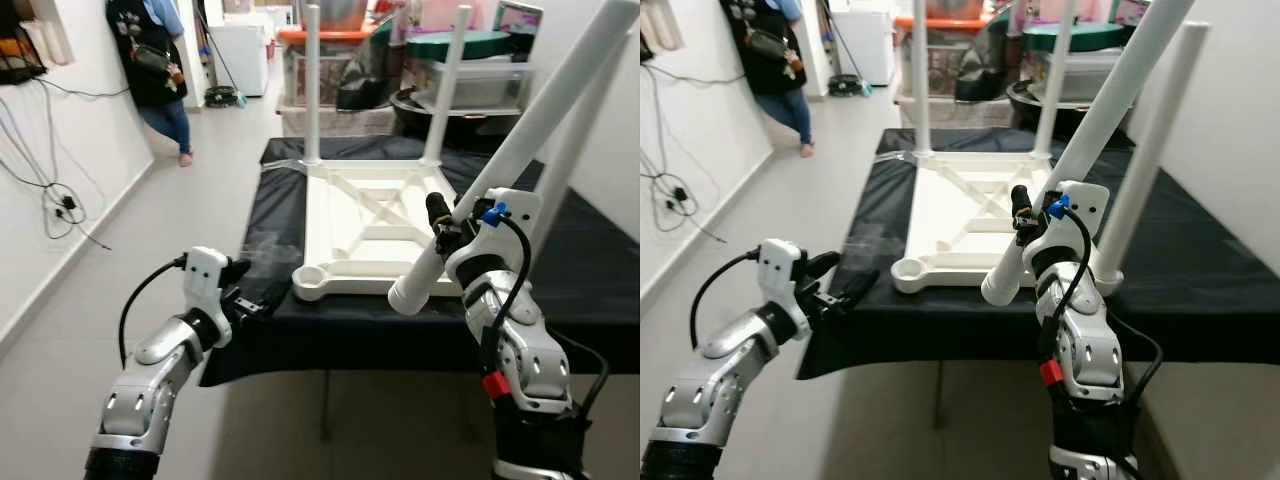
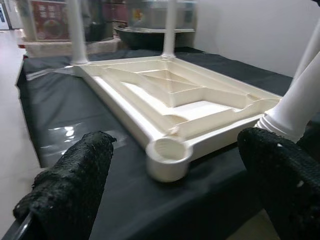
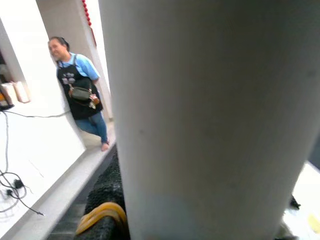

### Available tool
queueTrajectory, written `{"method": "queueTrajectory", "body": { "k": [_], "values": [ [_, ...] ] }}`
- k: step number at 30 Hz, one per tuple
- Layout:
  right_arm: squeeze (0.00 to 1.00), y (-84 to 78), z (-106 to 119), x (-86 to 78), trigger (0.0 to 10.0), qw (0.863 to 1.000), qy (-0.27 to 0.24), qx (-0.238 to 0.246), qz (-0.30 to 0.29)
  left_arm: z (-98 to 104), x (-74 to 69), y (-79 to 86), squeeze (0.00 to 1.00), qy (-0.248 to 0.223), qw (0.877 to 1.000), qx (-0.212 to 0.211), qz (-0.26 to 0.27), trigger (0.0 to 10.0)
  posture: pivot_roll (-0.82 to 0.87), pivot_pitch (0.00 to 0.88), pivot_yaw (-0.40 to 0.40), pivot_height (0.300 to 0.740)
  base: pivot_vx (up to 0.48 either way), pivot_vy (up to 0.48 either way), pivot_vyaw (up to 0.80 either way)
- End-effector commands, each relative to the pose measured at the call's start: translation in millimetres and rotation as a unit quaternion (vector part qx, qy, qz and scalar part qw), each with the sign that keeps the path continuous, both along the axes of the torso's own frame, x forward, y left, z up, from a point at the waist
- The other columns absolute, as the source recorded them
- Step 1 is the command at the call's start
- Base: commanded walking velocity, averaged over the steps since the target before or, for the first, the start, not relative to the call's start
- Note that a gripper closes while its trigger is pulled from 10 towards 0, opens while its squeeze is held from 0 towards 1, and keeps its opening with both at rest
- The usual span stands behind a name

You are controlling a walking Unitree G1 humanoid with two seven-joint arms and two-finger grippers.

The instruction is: Building children table

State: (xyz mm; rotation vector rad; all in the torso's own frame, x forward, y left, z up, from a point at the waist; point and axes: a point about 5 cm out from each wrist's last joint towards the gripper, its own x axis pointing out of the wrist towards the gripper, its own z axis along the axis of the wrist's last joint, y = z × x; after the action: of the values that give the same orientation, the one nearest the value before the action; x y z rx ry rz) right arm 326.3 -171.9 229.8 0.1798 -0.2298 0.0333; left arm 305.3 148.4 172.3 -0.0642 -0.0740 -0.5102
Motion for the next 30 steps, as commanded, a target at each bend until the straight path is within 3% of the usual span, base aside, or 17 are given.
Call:
{"method": "queueTrajectory", "body": {
  "k": [1,7,20,30],
  "values": [
    [0.00,10.8,1.4,-2.5,10.0,1.000,-0.012,-0.005,0.016,-1.1,0.0,1.5,0.00,-0.002,1.000,0.018,0.010,10.0,0.06,0.000,-0.042,0.740,0.000,0.000,0.00],
    [0.00,14.7,-1.9,-4.4,10.0,1.000,-0.009,-0.003,0.020,3.1,1.2,-0.9,0.00,-0.016,0.999,0.027,0.018,10.0,0.06,0.000,-0.041,0.740,0.000,0.000,0.00],
    [0.00,14.6,-2.3,-4.2,10.0,1.000,-0.014,-0.011,0.020,12.6,5.0,-5.5,0.00,-0.025,0.999,-0.005,0.032,10.0,0.07,0.000,-0.041,0.740,0.000,0.000,0.00],
    [0.00,10.7,9.4,-2.2,10.0,0.999,-0.032,-0.020,0.015,14.0,2.4,-10.0,0.00,-0.028,0.999,-0.012,0.029,10.0,0.06,0.000,-0.046,0.740,0.292,0.000,0.00]
  ]
}}
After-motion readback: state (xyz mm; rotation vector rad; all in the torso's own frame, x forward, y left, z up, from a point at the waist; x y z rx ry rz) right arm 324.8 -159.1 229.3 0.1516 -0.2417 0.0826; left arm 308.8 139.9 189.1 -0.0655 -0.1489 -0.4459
